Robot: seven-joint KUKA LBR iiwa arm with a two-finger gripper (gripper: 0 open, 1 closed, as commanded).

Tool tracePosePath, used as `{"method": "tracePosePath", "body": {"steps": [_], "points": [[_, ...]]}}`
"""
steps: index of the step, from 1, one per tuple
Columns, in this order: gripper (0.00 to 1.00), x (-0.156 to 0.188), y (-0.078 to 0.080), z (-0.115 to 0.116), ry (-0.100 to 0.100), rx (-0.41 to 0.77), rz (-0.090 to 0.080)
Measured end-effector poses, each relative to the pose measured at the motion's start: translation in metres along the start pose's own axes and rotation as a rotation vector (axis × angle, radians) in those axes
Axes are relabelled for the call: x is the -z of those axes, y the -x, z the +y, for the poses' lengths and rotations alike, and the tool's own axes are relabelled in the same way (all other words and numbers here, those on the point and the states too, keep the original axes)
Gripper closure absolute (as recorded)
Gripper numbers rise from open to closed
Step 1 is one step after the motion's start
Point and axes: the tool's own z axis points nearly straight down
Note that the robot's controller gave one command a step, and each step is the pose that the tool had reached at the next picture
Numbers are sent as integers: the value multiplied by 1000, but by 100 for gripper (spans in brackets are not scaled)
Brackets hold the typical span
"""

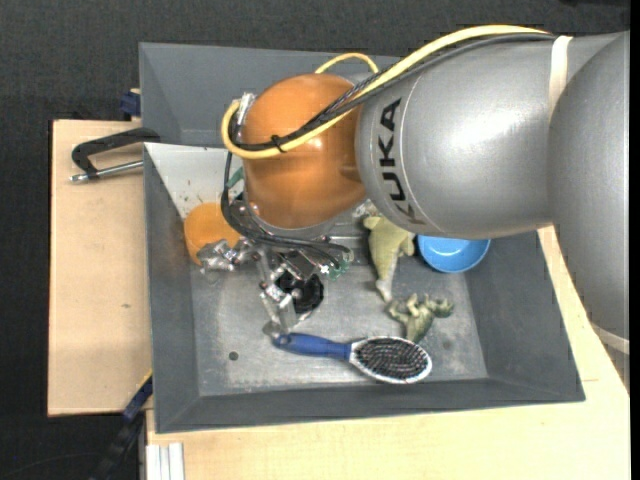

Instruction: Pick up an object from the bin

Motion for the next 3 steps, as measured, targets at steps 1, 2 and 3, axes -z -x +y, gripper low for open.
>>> {"method": "tracePosePath", "body": {"steps": [1, 2, 3], "points": [[0, -20, 2, -94, -7, -55, -4], [0, -101, -38, -112, 3, -47, 8], [100, -96, -34, -112, -1, -43, -1]]}}
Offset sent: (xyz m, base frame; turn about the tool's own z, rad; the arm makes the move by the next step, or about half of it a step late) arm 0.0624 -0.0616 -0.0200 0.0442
